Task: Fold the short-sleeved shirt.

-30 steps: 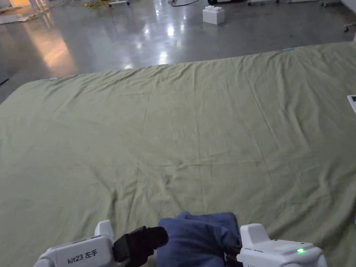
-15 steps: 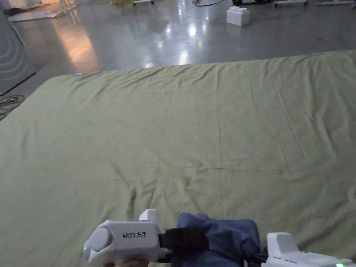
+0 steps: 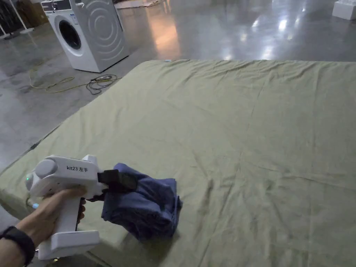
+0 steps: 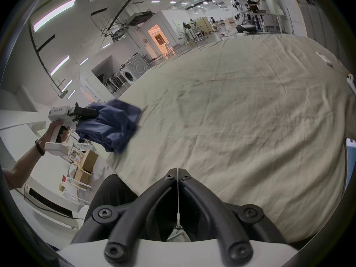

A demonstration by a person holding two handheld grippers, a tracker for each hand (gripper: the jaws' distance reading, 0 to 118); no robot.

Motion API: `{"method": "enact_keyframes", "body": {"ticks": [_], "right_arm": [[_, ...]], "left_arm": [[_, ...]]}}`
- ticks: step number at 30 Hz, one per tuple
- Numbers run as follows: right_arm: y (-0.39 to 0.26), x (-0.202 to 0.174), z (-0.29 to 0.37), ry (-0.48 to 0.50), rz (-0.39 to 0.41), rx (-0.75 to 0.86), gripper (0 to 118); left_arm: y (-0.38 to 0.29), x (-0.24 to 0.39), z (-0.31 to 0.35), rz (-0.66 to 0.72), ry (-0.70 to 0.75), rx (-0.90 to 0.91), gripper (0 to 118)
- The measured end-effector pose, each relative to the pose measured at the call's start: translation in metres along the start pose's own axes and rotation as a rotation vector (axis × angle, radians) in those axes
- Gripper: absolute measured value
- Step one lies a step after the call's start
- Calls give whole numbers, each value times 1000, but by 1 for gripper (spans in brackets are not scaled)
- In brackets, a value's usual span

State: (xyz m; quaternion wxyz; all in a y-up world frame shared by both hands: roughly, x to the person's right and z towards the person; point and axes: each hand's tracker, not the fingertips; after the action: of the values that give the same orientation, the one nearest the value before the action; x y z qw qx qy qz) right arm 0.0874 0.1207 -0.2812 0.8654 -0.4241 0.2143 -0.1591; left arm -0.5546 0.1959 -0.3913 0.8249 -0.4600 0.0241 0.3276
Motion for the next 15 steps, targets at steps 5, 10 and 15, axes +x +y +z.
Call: {"method": "enact_keyframes", "body": {"ticks": [5, 10, 15], "right_arm": [[-7, 9, 0, -16, -14, -34, 0], [-10, 19, 27, -33, 29, -6, 0], [-12, 30, 57, -88, 2, 57, 0]], "left_arm": [[-4, 5, 2, 40, 55, 28, 42], [28, -11, 39, -326, 527, 1, 80], [13, 33, 76, -384, 367, 230, 86]]}}
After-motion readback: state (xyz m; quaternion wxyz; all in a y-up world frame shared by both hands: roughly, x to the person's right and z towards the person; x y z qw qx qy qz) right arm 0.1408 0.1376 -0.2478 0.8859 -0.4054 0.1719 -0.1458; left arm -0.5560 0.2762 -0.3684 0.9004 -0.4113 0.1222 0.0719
